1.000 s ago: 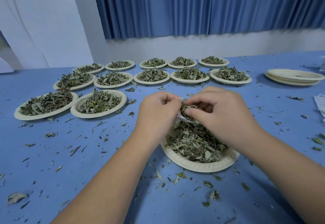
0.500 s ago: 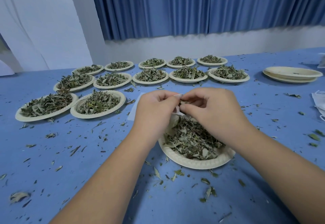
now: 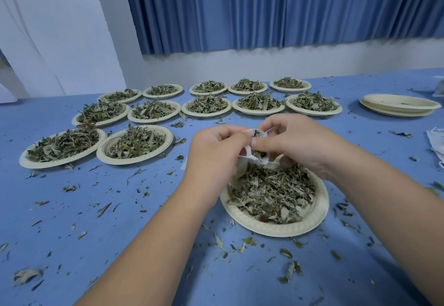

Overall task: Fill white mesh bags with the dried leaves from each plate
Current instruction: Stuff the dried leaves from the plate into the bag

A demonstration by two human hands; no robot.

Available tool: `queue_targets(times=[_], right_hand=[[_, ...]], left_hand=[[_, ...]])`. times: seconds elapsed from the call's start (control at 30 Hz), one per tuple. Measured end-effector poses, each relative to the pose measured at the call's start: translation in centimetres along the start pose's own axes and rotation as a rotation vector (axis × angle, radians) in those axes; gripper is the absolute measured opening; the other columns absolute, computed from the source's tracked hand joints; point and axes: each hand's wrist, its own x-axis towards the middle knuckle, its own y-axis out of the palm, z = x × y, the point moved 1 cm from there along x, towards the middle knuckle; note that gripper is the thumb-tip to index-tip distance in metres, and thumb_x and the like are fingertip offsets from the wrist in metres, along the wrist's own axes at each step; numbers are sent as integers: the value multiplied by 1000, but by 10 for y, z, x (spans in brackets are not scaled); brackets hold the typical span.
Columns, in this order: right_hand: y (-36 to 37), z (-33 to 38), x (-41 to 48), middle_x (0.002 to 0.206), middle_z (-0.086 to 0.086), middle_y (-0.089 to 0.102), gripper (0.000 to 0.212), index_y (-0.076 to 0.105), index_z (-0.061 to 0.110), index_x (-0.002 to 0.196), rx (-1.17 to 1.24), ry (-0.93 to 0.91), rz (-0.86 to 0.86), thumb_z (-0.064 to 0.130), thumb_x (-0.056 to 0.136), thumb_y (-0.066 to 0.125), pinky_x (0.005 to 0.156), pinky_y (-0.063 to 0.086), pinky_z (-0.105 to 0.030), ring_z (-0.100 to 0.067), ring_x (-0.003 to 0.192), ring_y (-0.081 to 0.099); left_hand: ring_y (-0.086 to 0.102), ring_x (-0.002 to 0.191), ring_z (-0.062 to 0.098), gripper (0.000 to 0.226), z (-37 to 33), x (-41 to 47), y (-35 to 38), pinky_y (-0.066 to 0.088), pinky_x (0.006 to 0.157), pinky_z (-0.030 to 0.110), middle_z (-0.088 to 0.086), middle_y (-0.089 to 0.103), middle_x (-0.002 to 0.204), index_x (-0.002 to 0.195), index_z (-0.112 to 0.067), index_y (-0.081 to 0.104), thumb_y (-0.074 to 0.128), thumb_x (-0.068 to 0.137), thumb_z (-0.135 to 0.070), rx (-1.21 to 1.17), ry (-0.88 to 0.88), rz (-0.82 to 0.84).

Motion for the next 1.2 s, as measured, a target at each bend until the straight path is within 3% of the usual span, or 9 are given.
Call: queue_targets(times=[0.17,0.3,0.37,0.47,0.57,0.73,0.9,1.03,1.2], right_hand=[[18,11,13,55,-6,57,7,61,10,80,-162,4,-29,6,76,65,44,35,-23,-19,47,49],[28,19,16,60,-1,51,9,58,11,76,-500,-125,-136,8,80,51,43,31,-21,-14,51,45],[24,21,14,59,1,55,8,60,14,76,-364,-157,-53,9,82,57,41,41,-20,-9,45,50],[8,21,8,77,2,63,11,68,17,98,-80,-113,191,15,88,64,58,57,-27,-2,59,60],[0,16,6,92,-1,64,25,66,17,112,73,-47,346,7,90,62,61,55,-25,-9,73,65],[22,17,13,59,-6,59,12,62,6,82,-141,-84,58,-4,81,57,40,43,-20,-13,45,54],[16,12,12,61,0,56,13,62,7,90,-159,-107,83,17,82,66,39,38,-21,-12,42,54],[-19,0,0,82,14,65,17,68,30,91,-126,-186,88,45,83,65,57,48,-22,-4,65,63],[-55,-21,-20,95,44,52,39,60,57,98,-476,-177,222,68,60,62,68,38,-16,17,79,54]], left_hand=[[30,33,3,22,-1,-1,-5,26,39,14,-12,45,43,70,-20,77,67,88,-12,6,26,5],[32,33,4,23,-3,-2,-6,27,38,13,-11,45,43,69,-19,75,67,88,-10,-13,48,1],[35,34,4,26,-3,0,-8,30,39,14,-9,49,46,65,-20,75,67,88,-12,-1,64,-34],[50,47,13,20,-4,2,-14,51,52,29,-5,55,52,71,-19,77,68,88,-14,-19,65,-95],[50,42,10,15,-4,2,-16,39,40,16,-7,54,49,76,-13,75,67,88,-11,-57,50,-122],[38,34,2,22,-4,-4,-7,30,39,12,-6,53,49,68,-18,75,68,88,-13,-7,73,-16],[41,39,5,16,-5,0,-13,34,45,19,-8,54,50,73,-18,77,69,87,-15,43,77,-82],[38,38,1,15,-5,7,-26,30,45,19,-15,52,50,78,-19,76,65,88,-14,122,104,-193],[34,37,4,10,-4,9,-29,30,43,18,-12,53,50,82,-16,76,68,88,-20,201,127,-197]])
